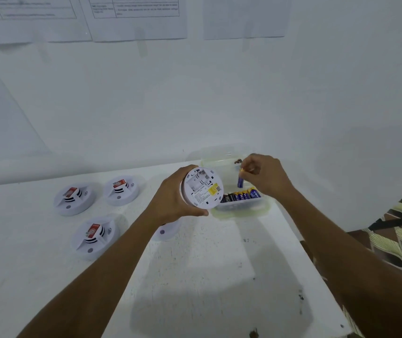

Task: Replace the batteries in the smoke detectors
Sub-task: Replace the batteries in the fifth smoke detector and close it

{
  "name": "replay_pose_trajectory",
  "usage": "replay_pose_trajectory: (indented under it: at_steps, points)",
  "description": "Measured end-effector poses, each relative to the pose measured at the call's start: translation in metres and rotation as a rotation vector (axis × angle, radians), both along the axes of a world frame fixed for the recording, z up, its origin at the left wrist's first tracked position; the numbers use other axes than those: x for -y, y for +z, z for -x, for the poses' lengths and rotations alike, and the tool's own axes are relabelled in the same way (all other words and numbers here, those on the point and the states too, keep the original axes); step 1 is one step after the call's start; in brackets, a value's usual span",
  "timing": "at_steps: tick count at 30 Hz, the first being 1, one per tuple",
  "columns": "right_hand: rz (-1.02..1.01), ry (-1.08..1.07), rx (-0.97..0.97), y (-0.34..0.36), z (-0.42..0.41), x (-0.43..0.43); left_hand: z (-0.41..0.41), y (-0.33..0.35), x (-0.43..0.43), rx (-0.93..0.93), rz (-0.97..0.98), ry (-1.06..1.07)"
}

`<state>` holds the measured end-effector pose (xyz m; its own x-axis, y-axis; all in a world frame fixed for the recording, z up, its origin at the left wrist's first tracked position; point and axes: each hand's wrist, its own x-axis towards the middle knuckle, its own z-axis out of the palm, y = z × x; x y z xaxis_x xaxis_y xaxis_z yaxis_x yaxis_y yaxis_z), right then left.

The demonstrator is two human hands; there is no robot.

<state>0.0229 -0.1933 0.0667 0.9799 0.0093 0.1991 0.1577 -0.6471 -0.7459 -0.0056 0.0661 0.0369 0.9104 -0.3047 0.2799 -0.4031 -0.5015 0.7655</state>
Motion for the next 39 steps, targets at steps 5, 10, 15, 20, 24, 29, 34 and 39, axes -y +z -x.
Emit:
replay_pose_trajectory:
  at_steps: [5, 10, 15, 20, 24, 29, 34, 39]
  points:
    - [0.393, 0.124, -0.212, -0.017, -0.024, 0.008, -0.003, 0.001, 0.012, -0.027, 0.0, -0.028]
    - [0.465, 0.148, -0.243, -0.022, -0.032, 0.007, -0.008, 0.0, 0.013, -0.026, 0.002, -0.037]
    - [0.308, 0.084, -0.113, -0.008, -0.042, 0.014, -0.017, 0.001, 0.008, -0.019, -0.009, -0.019]
    - [0.294, 0.053, -0.089, 0.012, -0.086, 0.012, -0.03, 0.004, 0.007, -0.005, -0.022, -0.022]
    - [0.444, 0.075, -0.185, 0.008, -0.124, 0.002, -0.042, 0.003, 0.002, -0.002, -0.023, -0.012]
    - [0.594, 0.082, -0.28, -0.002, -0.149, -0.008, -0.059, -0.003, -0.005, -0.022, -0.041, -0.002]
    - [0.551, 0.115, -0.323, -0.007, -0.159, -0.01, -0.067, -0.009, -0.006, -0.039, -0.03, 0.003]
    - [0.513, 0.1, -0.33, -0.014, -0.161, -0.014, -0.069, -0.014, -0.009, -0.039, -0.021, 0.004]
